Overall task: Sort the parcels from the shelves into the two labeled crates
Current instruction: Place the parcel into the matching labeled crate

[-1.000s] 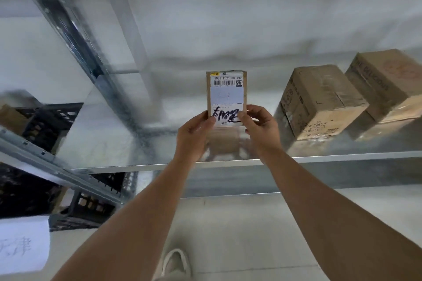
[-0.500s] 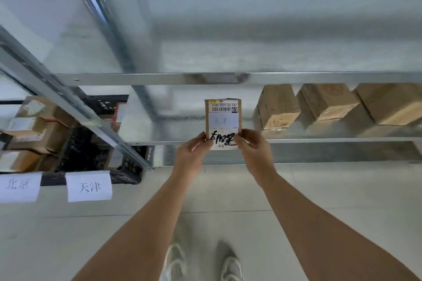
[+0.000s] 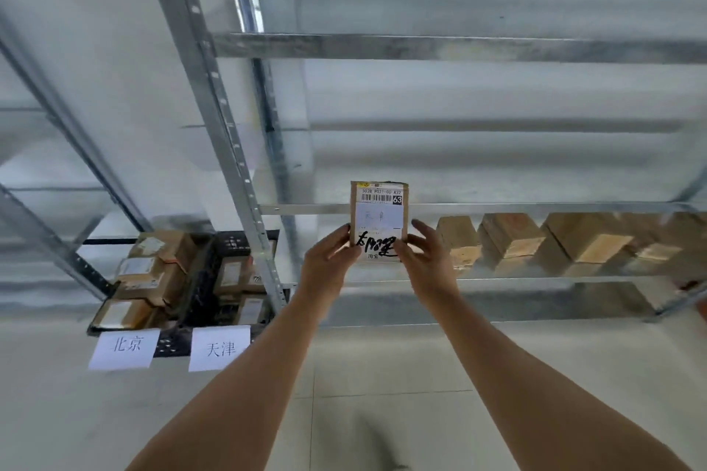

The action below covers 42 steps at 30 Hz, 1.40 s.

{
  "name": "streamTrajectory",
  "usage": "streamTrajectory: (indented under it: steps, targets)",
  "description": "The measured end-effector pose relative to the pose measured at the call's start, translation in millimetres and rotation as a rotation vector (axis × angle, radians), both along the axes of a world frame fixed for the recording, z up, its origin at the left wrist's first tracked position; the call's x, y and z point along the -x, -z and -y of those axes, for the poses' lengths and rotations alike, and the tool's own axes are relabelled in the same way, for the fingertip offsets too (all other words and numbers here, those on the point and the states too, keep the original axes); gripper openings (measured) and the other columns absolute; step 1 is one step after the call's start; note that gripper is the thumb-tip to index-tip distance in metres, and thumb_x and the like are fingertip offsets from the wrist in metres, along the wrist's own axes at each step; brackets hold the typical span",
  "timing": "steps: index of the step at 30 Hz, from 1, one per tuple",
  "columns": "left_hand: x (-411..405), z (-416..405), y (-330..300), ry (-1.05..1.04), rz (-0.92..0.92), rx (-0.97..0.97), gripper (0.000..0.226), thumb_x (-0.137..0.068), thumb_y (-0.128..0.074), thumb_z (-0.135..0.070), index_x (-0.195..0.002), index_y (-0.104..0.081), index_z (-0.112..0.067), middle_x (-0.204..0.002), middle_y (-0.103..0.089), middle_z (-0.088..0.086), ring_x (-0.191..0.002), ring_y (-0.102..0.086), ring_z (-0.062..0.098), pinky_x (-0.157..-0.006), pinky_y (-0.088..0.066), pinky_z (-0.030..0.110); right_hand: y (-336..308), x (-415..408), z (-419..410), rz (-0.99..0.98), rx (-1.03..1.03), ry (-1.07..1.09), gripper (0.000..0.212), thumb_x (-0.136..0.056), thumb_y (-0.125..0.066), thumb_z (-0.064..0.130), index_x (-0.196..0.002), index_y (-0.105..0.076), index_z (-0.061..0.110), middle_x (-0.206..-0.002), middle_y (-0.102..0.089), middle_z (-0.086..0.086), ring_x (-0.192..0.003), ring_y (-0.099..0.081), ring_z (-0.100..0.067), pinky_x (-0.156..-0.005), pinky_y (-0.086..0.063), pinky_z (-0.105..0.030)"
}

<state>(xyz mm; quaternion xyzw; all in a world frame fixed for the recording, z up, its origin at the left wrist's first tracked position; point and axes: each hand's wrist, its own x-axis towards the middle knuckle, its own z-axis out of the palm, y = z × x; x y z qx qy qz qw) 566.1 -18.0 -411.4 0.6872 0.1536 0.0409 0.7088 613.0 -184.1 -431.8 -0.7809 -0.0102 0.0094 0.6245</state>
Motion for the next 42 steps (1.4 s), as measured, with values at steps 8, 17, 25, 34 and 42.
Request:
streamTrajectory:
  steps: [8, 17, 25, 34, 42]
  targets:
    - [67.2, -64.6, -77.4, -0.089, 0.133, -0.082, 0.024, -0.097, -0.062, -0.011, -0.114, -0.074, -0.022, -0.101, -0.076, -0.003, -0.081, -0.068, 0.003, -0.078, -0.052, 0.019, -81.0, 61.5, -82.8, 0.084, -0.107, -0.065, 0.035, -0.091, -0.056, 0.036, -0.121, -0.068, 0.026, -0.109, -0.074, 0.008, -0.101, -0.07, -0.01, -0.092, -0.057, -0.038]
    - [88.5, -160.0, -73.1, -0.254, 0.079, 0.07, 0.016, -0.102, -0.055, -0.014, -0.101, -0.071, -0.013, -0.096, -0.075, 0.006, -0.09, -0.071, 0.021, -0.075, -0.059, 0.027, -82.6, 69.3, -184.9, 0.06, -0.138, -0.172, 0.019, -0.094, -0.056, 0.025, -0.107, -0.07, 0.025, -0.092, -0.075, 0.01, -0.087, -0.071, -0.008, -0.079, -0.057, -0.032]
    - [56.4, -269.8, -56.1, -0.35, -0.007, 0.028, 0.012, -0.102, -0.054, -0.019, -0.096, -0.065, -0.019, -0.101, -0.074, 0.011, -0.104, -0.07, 0.032, -0.096, -0.056, 0.048, -52.9, 27.6, -302.9, -0.01, -0.165, -0.247, 0.02, -0.096, -0.061, 0.03, -0.112, -0.07, 0.022, -0.097, -0.077, 0.004, -0.086, -0.075, -0.013, -0.079, -0.062, -0.035]
    - [2.7, -376.6, -27.6, -0.3, -0.071, -0.011, 0.009, -0.1, -0.059, -0.018, -0.097, -0.067, -0.019, -0.103, -0.075, 0.011, -0.1, -0.072, 0.029, -0.094, -0.057, 0.047, -23.8, -22.3, -399.0, -0.034, -0.059, -0.225, 0.028, -0.1, -0.053, 0.022, -0.124, -0.064, 0.014, -0.106, -0.074, -0.001, -0.092, -0.073, -0.017, -0.08, -0.062, -0.038]
    - [-67.0, -465.4, 24.2, -0.166, -0.161, 0.019, 0.011, -0.101, -0.056, -0.013, -0.108, -0.064, -0.012, -0.107, -0.072, 0.016, -0.097, -0.072, 0.031, -0.078, -0.062, 0.034, 27.4, -77.2, -487.3, -0.093, 0.111, -0.176, 0.036, -0.101, -0.052, 0.027, -0.134, -0.054, 0.011, -0.111, -0.07, -0.005, -0.096, -0.07, -0.019, -0.079, -0.061, -0.036]
